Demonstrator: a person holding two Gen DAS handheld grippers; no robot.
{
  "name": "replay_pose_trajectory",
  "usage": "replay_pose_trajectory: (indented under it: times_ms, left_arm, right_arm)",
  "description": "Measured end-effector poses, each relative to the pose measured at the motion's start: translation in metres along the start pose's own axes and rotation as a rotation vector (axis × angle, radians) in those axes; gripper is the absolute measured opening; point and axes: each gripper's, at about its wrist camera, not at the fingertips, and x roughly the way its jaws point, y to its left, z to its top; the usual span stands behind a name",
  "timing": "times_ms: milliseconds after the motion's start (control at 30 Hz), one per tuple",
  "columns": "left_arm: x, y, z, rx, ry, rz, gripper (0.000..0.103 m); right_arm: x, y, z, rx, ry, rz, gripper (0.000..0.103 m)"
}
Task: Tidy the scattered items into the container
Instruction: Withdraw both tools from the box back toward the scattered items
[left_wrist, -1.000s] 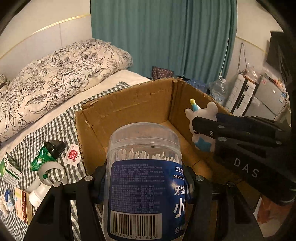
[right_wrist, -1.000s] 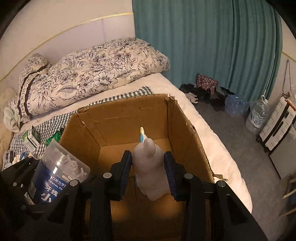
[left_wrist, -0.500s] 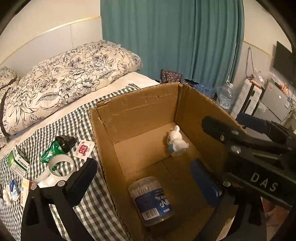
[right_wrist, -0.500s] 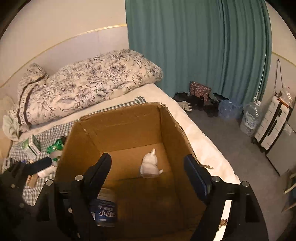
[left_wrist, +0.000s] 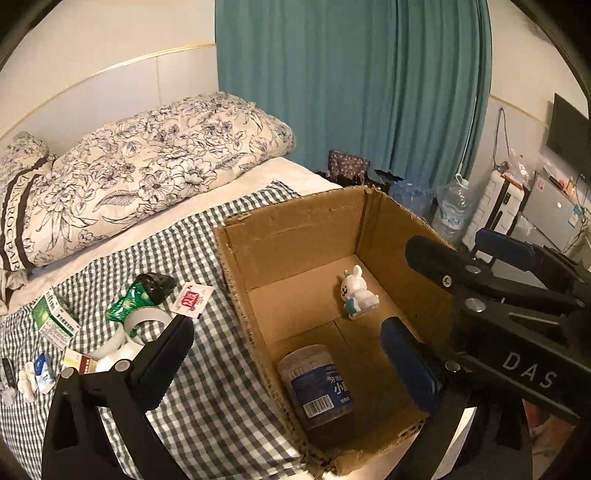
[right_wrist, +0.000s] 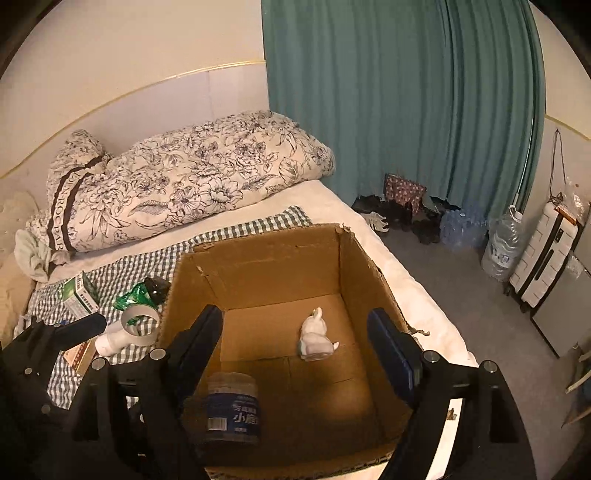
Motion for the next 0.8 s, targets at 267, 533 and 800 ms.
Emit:
replay_pose_trajectory:
  times_ms: [267,533,800]
  left_arm:
    - [-0.036,0.025,-0.008,-0.033,-0.024,0.04,0.103]
    - [-0.073,0.065,-0.018,-0.079,-0.047,0.083,0.103]
    - [-0.095,0.139,-0.045,-0.148,-0.026,0.168,0.103]
  right_arm:
    - [-0.03,0.026,0.005,-0.022,-0.029,0.023,0.081]
    - [-0.052,0.076,0.005,-0.065,-0.042,0.058,0.081]
    - [-0.058,0.138,0.0,-0.107,-0.047,0.124,0.081]
